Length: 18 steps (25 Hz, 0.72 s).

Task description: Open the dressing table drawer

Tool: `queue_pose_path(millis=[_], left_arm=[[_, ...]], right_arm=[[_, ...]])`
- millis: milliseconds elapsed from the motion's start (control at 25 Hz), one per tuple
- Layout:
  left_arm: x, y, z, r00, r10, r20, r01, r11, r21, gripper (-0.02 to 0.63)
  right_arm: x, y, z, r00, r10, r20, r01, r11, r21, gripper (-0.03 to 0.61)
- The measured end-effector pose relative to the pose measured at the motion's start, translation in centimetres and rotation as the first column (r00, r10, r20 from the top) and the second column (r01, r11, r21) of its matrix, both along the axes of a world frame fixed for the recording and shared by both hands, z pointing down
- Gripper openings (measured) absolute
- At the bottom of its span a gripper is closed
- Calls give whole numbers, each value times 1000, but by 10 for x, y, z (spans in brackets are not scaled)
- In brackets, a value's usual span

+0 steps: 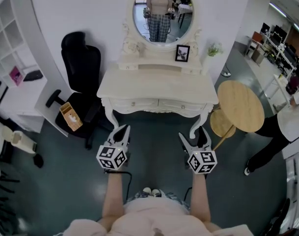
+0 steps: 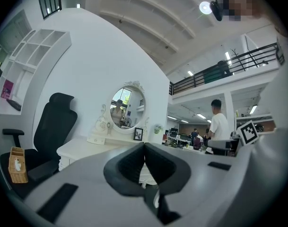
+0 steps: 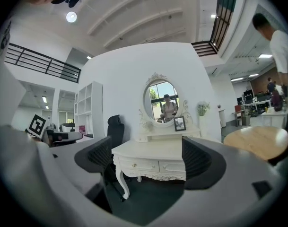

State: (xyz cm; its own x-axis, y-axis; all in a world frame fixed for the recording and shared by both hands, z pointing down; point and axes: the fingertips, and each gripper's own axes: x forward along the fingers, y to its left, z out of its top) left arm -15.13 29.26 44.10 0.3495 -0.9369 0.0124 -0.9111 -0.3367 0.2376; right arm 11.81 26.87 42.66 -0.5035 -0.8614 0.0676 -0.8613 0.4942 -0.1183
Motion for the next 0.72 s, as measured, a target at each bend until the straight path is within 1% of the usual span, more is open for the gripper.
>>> queue_pose_path(millis=[80, 200, 360, 720], left_arm=[[0, -5, -1, 1000, 5, -7, -5, 1000, 1, 26], [3, -13, 0, 1000, 21, -11, -21, 1000, 1, 28], [5, -20, 1, 999, 47, -10, -47, 999, 5, 27], [-10, -33, 7, 998, 67, 18, -68, 998, 4, 26]], right_arm=[[-1, 0, 1, 1000, 4, 4, -4, 1000, -5, 473], [0, -1, 1, 1000, 11, -5, -11, 1000, -10, 485], [5, -6, 2, 999, 36, -2, -36, 999, -11, 486], [-8, -17, 9, 998, 57, 6, -57, 998, 0, 486]])
